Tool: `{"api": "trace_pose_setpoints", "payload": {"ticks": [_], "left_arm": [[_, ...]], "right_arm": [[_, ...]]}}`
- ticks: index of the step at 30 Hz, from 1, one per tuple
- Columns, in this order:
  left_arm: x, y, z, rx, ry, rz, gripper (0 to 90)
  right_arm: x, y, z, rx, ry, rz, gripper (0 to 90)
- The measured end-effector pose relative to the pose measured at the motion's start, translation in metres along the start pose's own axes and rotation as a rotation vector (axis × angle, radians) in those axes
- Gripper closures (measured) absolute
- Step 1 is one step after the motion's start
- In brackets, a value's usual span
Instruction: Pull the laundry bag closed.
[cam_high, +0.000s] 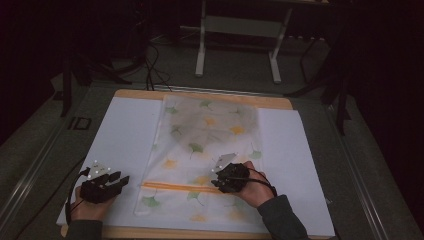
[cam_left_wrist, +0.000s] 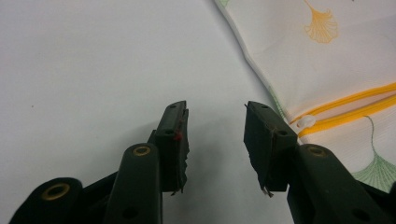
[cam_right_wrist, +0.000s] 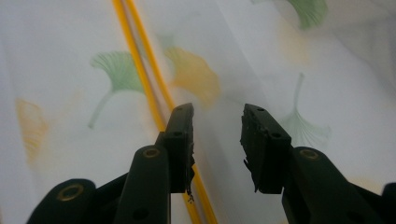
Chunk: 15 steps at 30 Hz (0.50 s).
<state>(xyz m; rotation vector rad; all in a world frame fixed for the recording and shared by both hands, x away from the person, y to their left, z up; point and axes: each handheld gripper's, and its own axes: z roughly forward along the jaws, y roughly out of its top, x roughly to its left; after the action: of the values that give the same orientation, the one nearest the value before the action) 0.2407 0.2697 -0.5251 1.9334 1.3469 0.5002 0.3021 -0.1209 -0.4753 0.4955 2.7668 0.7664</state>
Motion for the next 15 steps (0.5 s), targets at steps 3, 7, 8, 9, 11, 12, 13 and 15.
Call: {"api": "trace_pose_setpoints", "payload": {"ticks": [3, 7, 8, 9, 11, 12, 13, 15], "left_arm": [[0.0, 0.0, 0.0, -0.001, 0.002, -0.001, 59.6], [0.001, -0.001, -0.001, 0.001, 0.005, -0.002, 59.3], [0.002, -0.001, -0.001, 0.0, 0.006, -0.002, 59.3], [0.002, -0.001, -0.001, 0.0, 0.005, -0.002, 59.3], [0.002, 0.0, -0.002, -0.001, 0.006, -0.003, 59.2], [0.003, -0.001, -0.002, -0.001, 0.006, -0.004, 59.2], [0.003, -0.001, -0.002, -0.002, 0.007, -0.005, 59.2], [0.003, -0.001, -0.002, -0.003, 0.008, -0.004, 59.2]], "right_arm": [[0.003, 0.008, 0.002, 0.001, 0.01, -0.016, 64.2], [0.008, 0.019, 0.006, 0.008, 0.018, -0.047, 64.5], [0.01, 0.022, 0.007, 0.008, 0.02, -0.055, 64.9], [0.011, 0.024, 0.008, 0.006, 0.021, -0.065, 65.0], [0.013, 0.029, 0.01, 0.0, 0.031, -0.068, 65.5], [0.014, 0.032, 0.012, 0.0, 0.034, -0.073, 65.5], [0.014, 0.034, 0.013, 0.002, 0.035, -0.075, 65.8], [0.016, 0.039, 0.017, 0.004, 0.041, -0.082, 66.5]]}}
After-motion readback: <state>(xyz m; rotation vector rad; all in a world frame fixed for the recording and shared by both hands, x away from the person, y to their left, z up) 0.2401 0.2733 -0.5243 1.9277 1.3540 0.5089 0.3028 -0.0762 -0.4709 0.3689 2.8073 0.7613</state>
